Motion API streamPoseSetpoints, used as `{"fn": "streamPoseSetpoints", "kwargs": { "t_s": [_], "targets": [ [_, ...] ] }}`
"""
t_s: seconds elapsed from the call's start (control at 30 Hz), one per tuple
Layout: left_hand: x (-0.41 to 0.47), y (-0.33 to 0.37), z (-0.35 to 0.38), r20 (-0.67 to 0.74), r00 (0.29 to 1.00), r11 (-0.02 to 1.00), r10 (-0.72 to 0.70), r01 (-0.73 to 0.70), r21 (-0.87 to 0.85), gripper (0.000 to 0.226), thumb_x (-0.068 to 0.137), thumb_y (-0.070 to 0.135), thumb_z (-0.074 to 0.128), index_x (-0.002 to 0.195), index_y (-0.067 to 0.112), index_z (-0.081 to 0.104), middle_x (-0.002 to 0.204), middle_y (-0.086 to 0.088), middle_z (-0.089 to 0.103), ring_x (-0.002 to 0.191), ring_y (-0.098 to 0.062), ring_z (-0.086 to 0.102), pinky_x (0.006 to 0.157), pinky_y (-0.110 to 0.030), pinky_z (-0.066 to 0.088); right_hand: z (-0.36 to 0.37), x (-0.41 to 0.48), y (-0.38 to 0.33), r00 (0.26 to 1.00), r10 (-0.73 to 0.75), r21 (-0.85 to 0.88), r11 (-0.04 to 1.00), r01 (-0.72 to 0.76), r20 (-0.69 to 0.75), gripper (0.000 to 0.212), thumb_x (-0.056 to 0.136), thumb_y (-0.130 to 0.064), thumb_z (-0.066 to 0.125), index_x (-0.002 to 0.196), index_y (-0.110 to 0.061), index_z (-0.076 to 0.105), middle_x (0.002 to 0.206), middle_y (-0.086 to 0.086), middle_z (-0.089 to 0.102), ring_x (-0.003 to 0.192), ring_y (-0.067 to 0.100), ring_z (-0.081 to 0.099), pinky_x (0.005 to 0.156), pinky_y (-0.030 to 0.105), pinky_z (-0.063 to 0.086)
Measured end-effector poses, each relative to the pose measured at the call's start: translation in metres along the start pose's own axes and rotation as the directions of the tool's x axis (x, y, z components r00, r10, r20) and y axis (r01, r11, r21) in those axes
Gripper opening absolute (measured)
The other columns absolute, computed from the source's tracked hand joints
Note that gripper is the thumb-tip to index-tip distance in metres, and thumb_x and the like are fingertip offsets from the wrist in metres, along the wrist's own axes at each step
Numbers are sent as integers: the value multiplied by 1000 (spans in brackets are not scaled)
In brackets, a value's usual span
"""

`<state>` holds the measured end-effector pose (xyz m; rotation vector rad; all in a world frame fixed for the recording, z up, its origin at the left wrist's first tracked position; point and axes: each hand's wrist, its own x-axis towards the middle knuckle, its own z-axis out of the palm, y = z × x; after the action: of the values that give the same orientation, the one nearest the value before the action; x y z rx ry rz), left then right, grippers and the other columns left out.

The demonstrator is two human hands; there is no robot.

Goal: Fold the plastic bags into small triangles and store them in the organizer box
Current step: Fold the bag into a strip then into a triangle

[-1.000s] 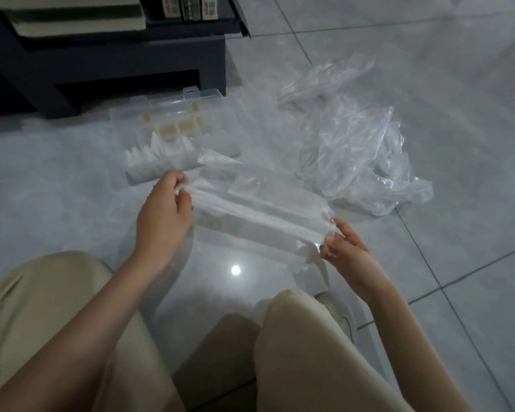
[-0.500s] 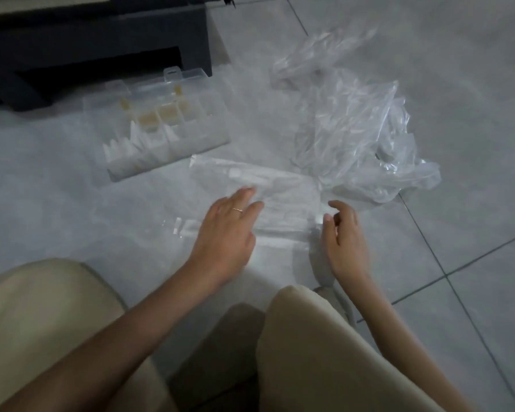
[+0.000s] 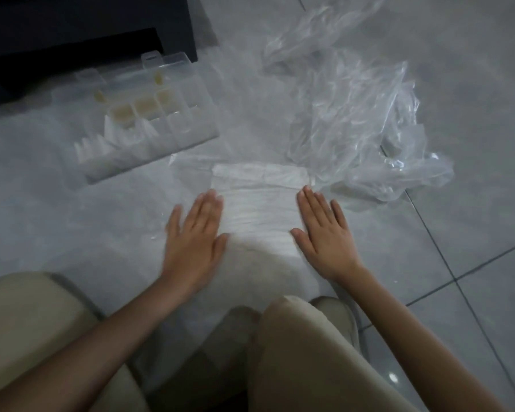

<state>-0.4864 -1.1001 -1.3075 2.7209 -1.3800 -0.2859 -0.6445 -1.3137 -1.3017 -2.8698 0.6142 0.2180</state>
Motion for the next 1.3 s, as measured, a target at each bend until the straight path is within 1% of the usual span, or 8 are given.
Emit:
{"fn": "streamPoseSetpoints", "kwargs": {
  "t_s": [0.13, 0.27, 0.4, 0.63, 0.87, 0.97, 1.1, 1.3],
  "targets": [
    [-11, -15, -15, -26, 996, 997, -81, 80, -10, 68, 94, 45, 30, 148, 2, 30, 157, -15, 25, 144, -20, 16, 113, -47, 3, -11, -2, -5, 998, 24, 172, 985, -15, -52, 66, 100, -48, 25, 154, -12, 11, 161, 1, 2, 145, 7, -5, 117, 21, -12],
    [42, 13, -34, -141, 976, 986, 165, -162, 28, 58, 92, 34, 36, 141, 5, 43, 154, -15, 33, 141, -22, 24, 111, -48, 11, -24, 20, -26, 968, -30, 323, 940, 112, -250, 51, 99, -13, 47, 147, -3, 34, 156, 10, 29, 144, 6, 13, 116, 11, 2],
    [84, 36, -22, -12, 946, 946, 324, -324, 17, 64, 93, 36, 32, 146, 1, 34, 154, -16, 31, 143, -25, 29, 116, -37, 12, -14, 46, -35, 984, -64, 295, 949, 112, -169, 61, 89, 2, 43, 148, 0, 28, 157, 16, 25, 146, 22, 20, 120, 27, 16],
    [71, -31, -20, 42, 984, 984, 175, -177, 38, 85, 88, 58, 26, 151, 1, 22, 159, -17, 19, 147, -30, 17, 118, -40, 5, -4, 36, -10, 996, -75, 22, 997, 77, -51, 69, 98, -50, 15, 154, -10, 11, 162, 5, 6, 149, 16, 4, 119, 30, -6],
    [43, -73, -45, 185, 983, 998, -3, -10, 67, 101, 82, 72, 22, 153, 3, 0, 161, -17, -4, 149, -27, -3, 119, -38, -4, -8, 20, 1, 996, 36, 105, 994, -28, -76, 76, 96, -55, 22, 154, -7, 9, 162, 8, 6, 149, 18, 5, 117, 20, -12],
    [32, -72, -60, 122, 972, 977, 202, -209, 43, 94, 78, 64, 42, 148, 4, 25, 156, -21, 21, 145, -30, 15, 117, -44, 6, -23, 9, -3, 993, 37, 299, 954, -3, -109, 67, 97, -39, 49, 151, -8, 23, 159, 3, 19, 145, 12, 15, 117, 19, 2],
    [9, -51, -63, 49, 767, 765, 640, -642, 51, 39, 70, 29, 57, 104, 9, 64, 122, -13, 59, 110, -28, 53, 93, -40, 37, -30, -8, -20, 967, -152, 261, 944, 204, -206, 39, 86, -15, 60, 125, -11, 57, 125, 6, 56, 112, 16, 50, 95, 33, 42],
    [-1, -31, -43, -40, 841, 842, 539, -539, 7, 24, 78, 9, 56, 99, 5, 68, 111, -13, 67, 93, -30, 67, 71, -35, 55, -20, -12, -43, 982, -165, 418, 888, 191, -96, 30, 86, -21, 62, 117, -18, 61, 115, -4, 58, 102, 11, 54, 86, 30, 44]
  ]
}}
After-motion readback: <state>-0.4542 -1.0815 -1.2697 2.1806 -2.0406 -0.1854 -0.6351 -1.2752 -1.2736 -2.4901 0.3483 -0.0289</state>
